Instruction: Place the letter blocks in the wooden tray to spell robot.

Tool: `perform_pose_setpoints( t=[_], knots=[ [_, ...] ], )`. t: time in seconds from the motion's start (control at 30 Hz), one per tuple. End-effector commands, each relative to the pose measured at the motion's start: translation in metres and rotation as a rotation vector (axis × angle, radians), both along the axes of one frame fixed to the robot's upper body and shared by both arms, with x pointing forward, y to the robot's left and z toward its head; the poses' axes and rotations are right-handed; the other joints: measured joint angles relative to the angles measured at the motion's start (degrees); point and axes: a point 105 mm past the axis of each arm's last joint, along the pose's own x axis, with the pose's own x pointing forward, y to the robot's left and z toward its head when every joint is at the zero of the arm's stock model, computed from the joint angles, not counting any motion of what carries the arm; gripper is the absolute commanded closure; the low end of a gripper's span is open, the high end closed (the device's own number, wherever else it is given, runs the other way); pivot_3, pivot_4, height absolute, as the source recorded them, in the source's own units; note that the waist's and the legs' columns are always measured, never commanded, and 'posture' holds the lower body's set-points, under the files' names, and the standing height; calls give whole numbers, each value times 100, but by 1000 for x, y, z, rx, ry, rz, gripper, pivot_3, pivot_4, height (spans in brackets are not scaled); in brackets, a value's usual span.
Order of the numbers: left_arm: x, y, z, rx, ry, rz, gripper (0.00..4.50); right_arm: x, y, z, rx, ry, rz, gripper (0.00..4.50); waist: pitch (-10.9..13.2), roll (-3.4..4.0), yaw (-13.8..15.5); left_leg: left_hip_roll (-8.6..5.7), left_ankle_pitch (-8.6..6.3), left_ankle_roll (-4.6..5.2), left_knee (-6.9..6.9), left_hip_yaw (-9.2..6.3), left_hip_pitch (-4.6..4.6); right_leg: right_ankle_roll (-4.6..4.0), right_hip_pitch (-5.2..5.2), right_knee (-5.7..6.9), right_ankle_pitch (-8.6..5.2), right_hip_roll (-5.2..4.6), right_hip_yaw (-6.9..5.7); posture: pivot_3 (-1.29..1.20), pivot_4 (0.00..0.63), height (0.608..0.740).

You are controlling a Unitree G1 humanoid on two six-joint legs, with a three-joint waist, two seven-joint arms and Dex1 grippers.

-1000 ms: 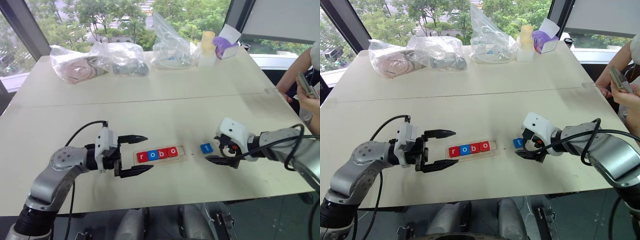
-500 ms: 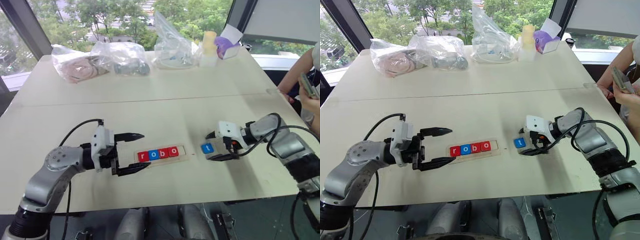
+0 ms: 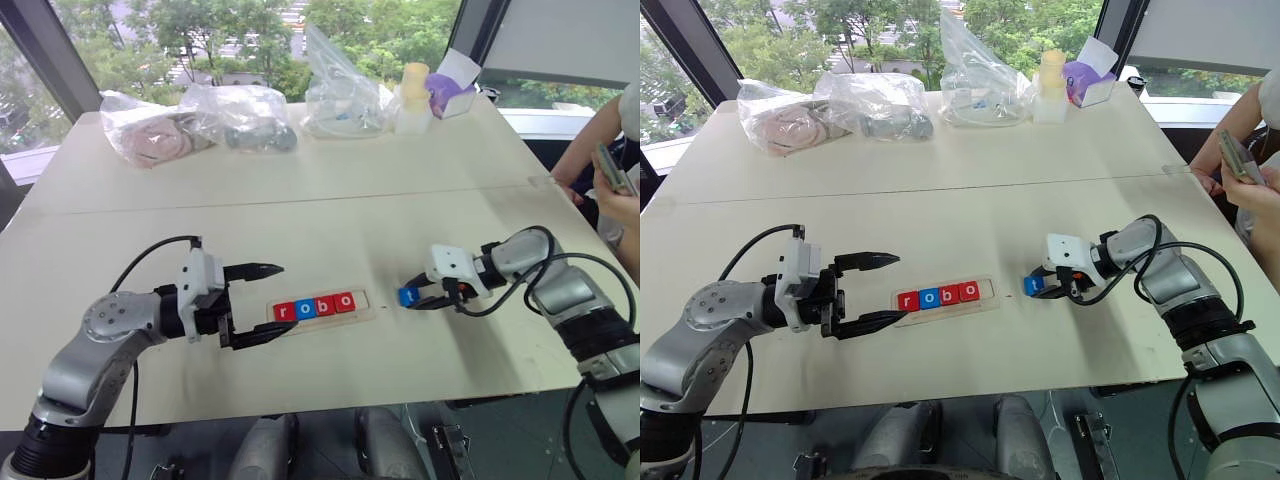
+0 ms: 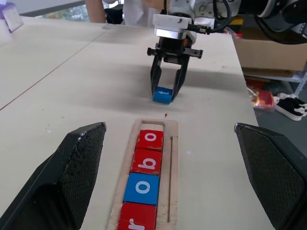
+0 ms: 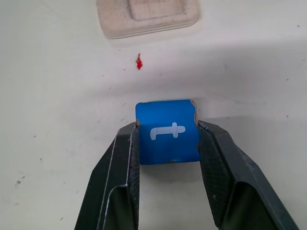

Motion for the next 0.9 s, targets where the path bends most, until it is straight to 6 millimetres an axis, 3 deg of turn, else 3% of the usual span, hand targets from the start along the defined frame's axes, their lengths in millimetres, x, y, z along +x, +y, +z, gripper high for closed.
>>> perform_pose_setpoints(
  t=[0.03,0.27,0.9],
  knots=[
    [-8,1,9,2,-25,-28,0,3,26,28,35,-99,67,3343,1,2,6,0,0,0,0,0,0,1,-2,1,0,0,0,0,150,740],
    [-11,3,8,20,-18,-34,0,-5,61,25,16,-59,114,3343,1,2,36,-1,0,-1,-1,-3,-7,0,-7,1,0,-2,-1,0,150,740],
    [-13,-2,9,6,-26,-14,0,-7,76,15,-32,-7,149,3343,1,2,24,-4,0,-1,-1,-2,-8,1,-9,1,1,-4,-1,0,150,740]
  ],
)
